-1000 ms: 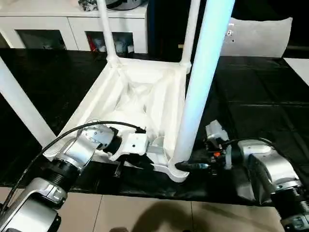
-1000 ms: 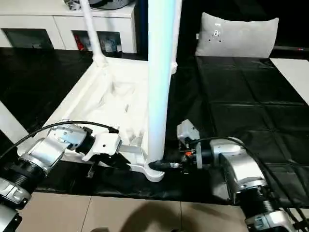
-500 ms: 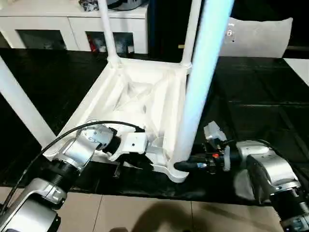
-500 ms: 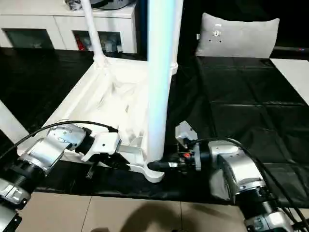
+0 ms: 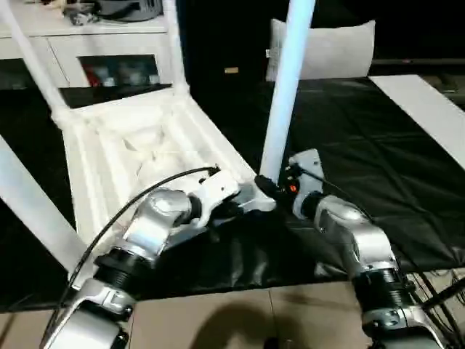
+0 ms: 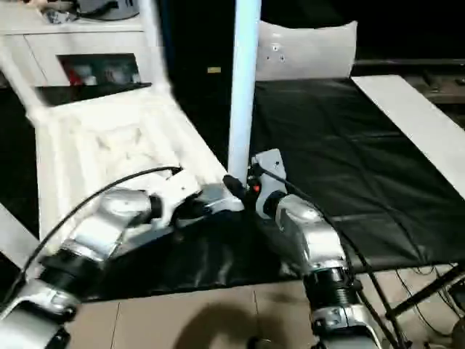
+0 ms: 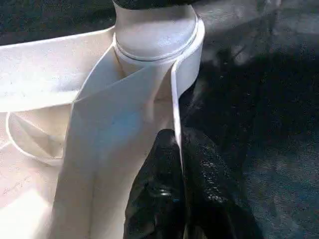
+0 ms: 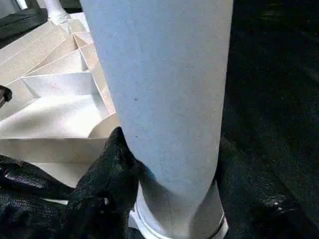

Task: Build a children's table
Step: Rotate leg to tighten

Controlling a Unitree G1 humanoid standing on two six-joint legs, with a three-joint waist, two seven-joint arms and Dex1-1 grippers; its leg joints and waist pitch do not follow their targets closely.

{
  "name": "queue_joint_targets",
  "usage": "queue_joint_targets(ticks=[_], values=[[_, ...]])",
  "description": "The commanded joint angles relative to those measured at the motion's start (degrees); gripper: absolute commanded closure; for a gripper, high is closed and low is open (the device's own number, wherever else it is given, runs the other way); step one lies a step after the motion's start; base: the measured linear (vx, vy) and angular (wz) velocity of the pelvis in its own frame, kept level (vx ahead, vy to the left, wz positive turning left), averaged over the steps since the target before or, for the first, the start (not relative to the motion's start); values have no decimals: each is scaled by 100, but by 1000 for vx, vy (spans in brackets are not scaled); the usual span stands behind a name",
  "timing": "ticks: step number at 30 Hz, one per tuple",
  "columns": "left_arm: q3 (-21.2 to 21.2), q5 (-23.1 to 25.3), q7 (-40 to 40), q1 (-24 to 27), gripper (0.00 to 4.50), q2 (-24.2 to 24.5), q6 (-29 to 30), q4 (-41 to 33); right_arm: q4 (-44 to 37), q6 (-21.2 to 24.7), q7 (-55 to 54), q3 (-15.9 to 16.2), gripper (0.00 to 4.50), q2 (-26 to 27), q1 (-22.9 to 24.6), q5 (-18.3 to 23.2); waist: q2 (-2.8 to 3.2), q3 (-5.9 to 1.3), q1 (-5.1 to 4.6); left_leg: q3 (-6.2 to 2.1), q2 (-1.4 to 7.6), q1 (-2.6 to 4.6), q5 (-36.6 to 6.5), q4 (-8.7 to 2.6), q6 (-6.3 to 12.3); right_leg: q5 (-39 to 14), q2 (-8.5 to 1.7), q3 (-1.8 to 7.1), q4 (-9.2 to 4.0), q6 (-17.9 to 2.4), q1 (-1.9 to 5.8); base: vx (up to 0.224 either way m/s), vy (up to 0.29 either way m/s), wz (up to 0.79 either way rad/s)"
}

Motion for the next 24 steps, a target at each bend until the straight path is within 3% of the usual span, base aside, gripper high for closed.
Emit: queue_joint_targets(ticks=[1, 2, 4, 7, 9, 14, 17, 19, 24], values=[[-221, -119, -85, -70, 450, -238, -96, -351, -30, 42, 128, 349, 181, 214, -14, 33, 4, -342, 44, 122, -88, -113, -1700, -461, 335, -2548, -239, 229, -380, -303, 402, 0, 0, 0], [-233, -79, -80, -54, 450, -189, -116, -353, -112, 71, 179, 305, 174, 222, 30, 121, 11, -353, 59, 129, -83, -114, -1545, -459, 343, -2409, -241, 259, -351, -384, 395, 0, 0, 0], [-238, -42, -116, -14, 450, -45, -172, -354, -209, -12, 280, 274, 149, 134, 113, 166, -41, -368, 120, 168, -88, -127, -1085, -446, 386, -1994, -207, 374, -243, -650, 361, 0, 0, 0], [-262, -29, -244, 28, 450, 149, -286, -338, -243, -213, 485, 229, 128, -70, 215, 174, -30, -400, 221, 183, -97, -146, -736, -430, 482, -1903, -208, 442, -168, -728, 369, 0, 0, 0], [-278, -24, -351, 35, 450, 251, -372, -300, -316, -320, 777, 214, 96, -240, 293, 227, -42, -417, 284, 197, -102, -179, -374, -401, 542, -1487, -191, 477, -90, -824, 376, 0, 0, 0], [-352, 68, -675, -67, 450, 595, -993, 183, -685, -407, 1862, 295, 62, -961, 530, 423, -36, -389, 392, 223, -81, -135, -568, -415, 586, -1743, -173, 485, -121, -764, 347, 0, 0, 0], [-431, 34, -1038, -143, 450, 824, -1318, 399, -714, -477, 2349, 310, 43, -1363, 573, 448, -60, -357, 400, 227, -112, -120, -970, -431, 501, -2393, -162, 469, -213, -498, 339, 0, 0, 0], [-451, 31, -1092, -157, 450, 861, -1338, 420, -703, -495, 2424, 315, 31, -1421, 572, 446, -61, -357, 399, 220, -95, -121, -987, -442, 475, -2460, -174, 477, -209, -473, 330, 0, 0, 0], [-688, -86, -2009, -229, 450, 1240, -2172, 554, -435, -718, 3331, 437, 4, -2050, 434, 442, -90, -371, 404, 228, -98, -131, -953, -425, 511, -2438, -177, 491, -200, -522, 324, 0, 0, 0]])
